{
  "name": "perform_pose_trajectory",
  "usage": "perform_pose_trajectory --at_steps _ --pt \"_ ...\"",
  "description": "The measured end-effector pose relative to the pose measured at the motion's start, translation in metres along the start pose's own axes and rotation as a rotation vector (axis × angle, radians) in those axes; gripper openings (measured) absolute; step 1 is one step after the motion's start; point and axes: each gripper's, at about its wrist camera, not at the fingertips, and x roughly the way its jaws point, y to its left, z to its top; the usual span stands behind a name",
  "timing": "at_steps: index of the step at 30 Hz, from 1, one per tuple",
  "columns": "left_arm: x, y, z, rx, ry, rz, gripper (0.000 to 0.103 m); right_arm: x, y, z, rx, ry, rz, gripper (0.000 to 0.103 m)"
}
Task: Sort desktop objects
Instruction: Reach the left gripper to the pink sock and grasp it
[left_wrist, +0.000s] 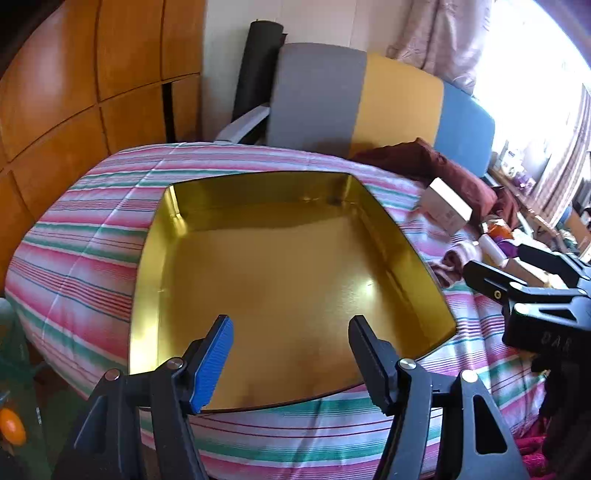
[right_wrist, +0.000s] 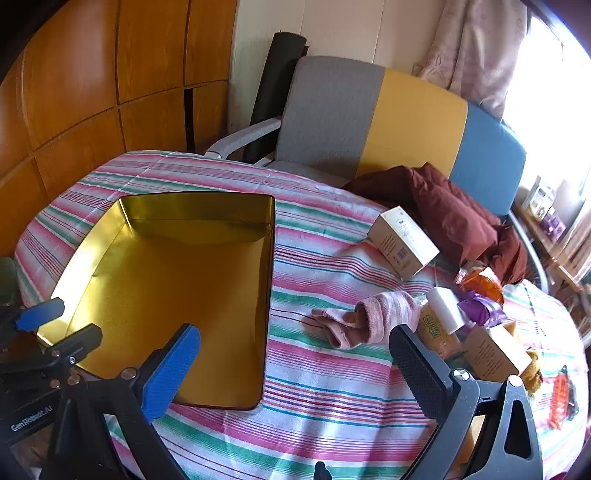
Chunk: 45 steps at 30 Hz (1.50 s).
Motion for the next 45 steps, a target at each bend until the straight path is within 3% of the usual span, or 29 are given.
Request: perform_pose_trajectory --at_steps 5,10,16,22,26,29,36,45 --pt "0.005 -0.008 0.009 0.012 0.020 -0.036 0.066 0.002 -0.028 0.008 0.045 0.036 0.030 0.103" --pt "0.003 -0.019 0.011 0.038 0.036 -0.093 0.066 0.000 -0.087 0.019 0.131 0.022 0.035 0.103" --pt "0.001 -0.060 0.026 0.141 0.025 -0.165 0.066 0.005 -0.170 0.005 0.323 -0.019 0.034 0.103" --pt "0.013 -0.111 0.039 0.267 0.047 -0.222 0.065 0.003 -0.223 -0.017 0.500 -0.035 0.004 0.103" --pt "0.037 -0.148 0.045 0.316 0.121 -0.302 0.064 -0.002 -0.241 -0.022 0.581 -0.060 0.020 0.103" --pt "0.057 -0.176 0.051 0.346 0.143 -0.317 0.064 -0.007 -0.251 -0.026 0.623 -0.078 0.023 0.103" --pt "0.105 -0.226 0.058 0.455 0.187 -0.296 0.058 -0.015 -0.262 -0.031 0.685 -0.118 0.054 0.101" --pt "0.157 -0.254 0.062 0.476 0.264 -0.263 0.058 -0.023 -0.270 -0.033 0.725 -0.143 0.090 0.101"
